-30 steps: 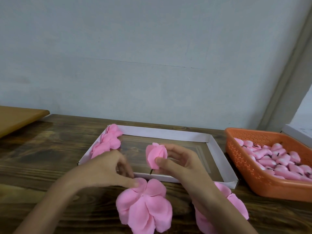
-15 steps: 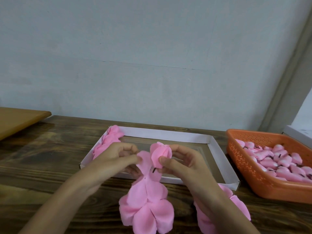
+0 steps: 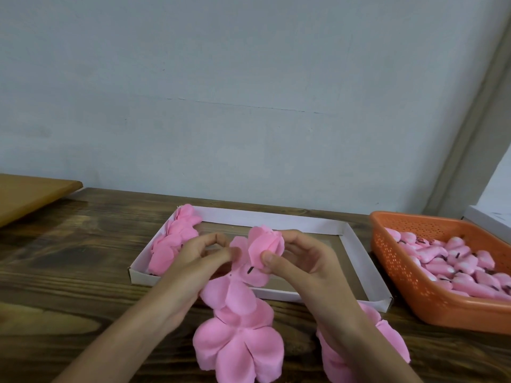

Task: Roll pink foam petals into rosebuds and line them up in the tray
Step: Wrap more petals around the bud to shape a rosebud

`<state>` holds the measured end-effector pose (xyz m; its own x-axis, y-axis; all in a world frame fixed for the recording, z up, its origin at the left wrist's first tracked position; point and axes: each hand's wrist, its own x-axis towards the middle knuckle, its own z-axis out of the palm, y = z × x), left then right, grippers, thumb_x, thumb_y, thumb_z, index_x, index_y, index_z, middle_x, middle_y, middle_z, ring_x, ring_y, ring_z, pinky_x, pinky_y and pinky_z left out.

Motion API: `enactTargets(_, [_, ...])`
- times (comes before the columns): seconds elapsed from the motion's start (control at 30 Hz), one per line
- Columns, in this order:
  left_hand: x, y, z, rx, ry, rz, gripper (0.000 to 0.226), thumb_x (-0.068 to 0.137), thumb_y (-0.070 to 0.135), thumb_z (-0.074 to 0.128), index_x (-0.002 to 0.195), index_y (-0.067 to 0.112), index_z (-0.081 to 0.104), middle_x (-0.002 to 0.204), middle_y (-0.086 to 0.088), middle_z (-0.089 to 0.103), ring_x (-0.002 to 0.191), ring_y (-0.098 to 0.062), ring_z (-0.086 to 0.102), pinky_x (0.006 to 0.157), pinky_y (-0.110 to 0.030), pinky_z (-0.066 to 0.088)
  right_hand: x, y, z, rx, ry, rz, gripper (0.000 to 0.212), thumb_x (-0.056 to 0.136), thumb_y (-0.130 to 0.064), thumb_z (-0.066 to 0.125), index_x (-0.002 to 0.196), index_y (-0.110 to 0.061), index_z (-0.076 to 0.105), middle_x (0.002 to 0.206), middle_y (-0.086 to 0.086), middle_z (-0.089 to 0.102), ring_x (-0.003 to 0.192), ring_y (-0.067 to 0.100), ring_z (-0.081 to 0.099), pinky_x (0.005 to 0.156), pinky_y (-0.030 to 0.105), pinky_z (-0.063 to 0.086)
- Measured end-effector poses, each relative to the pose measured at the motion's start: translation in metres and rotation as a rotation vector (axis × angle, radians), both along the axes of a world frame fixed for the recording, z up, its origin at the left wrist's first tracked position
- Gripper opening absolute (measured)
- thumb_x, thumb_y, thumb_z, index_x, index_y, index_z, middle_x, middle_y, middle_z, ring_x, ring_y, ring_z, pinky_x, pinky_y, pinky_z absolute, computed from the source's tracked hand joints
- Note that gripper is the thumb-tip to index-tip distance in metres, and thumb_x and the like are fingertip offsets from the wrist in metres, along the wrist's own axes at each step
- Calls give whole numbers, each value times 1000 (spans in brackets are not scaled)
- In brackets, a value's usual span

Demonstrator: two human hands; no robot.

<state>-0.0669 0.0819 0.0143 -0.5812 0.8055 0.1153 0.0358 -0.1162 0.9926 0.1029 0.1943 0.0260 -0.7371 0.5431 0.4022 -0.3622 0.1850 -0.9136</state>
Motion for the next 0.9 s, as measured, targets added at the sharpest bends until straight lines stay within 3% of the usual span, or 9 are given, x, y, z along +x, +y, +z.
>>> enactTargets(0.13, [2, -1, -1, -31, 44, 27, 27, 75, 27, 90, 89, 10, 73, 87, -19, 75, 77, -20, 69, 74, -36, 48, -2, -1, -1, -8, 29, 21, 20, 91, 1, 73, 110, -6, 75, 109, 12, 79, 103, 29, 76, 85, 30, 60])
enactTargets(0.27, [6, 1, 0, -1, 29, 101, 38, 56, 41, 84, 83, 14, 79, 80, -7, 77, 73, -10, 71, 63, -22, 52, -4, -2, -4, -6, 48, 6, 21, 91, 4, 72, 110, -3, 74, 110, 14, 78, 104, 34, 75, 89, 34, 61])
enactTargets(0.37, [6, 2, -2, 40, -10, 150, 32, 56, 35, 84, 80, 13, 81, 79, -6, 78, 71, -9, 72, 57, -16, 52, -4, -3, -3, -11, 60, 6, 21, 91, 5, 72, 110, -3, 74, 111, 14, 78, 105, 32, 75, 89, 33, 60])
enactTargets(0.6, [9, 0, -4, 62, -33, 177, 47, 47, 48, 86, 82, 16, 83, 87, -9, 80, 81, -19, 76, 73, -32, 58, -9, -7, -8, -17, 54, 18, 21, 92, 3, 73, 106, -13, 74, 111, 11, 78, 103, 28, 76, 88, 31, 60])
enactTargets(0.73, [11, 0, -4, 97, -36, 172, 52, 46, 49, 85, 83, 12, 82, 86, -13, 79, 80, -23, 77, 66, -28, 60, -10, -8, -9, -18, 39, 22, 20, 90, -2, 75, 104, -17, 75, 110, 9, 79, 102, 26, 76, 85, 29, 60])
enactTargets(0.9, [12, -1, -5, 108, -31, 167, 55, 47, 47, 84, 86, 9, 81, 88, -15, 79, 86, -28, 76, 78, -37, 59, -10, -7, -10, -15, 35, 16, 20, 89, -2, 76, 101, -18, 75, 107, 8, 79, 101, 25, 76, 83, 28, 59])
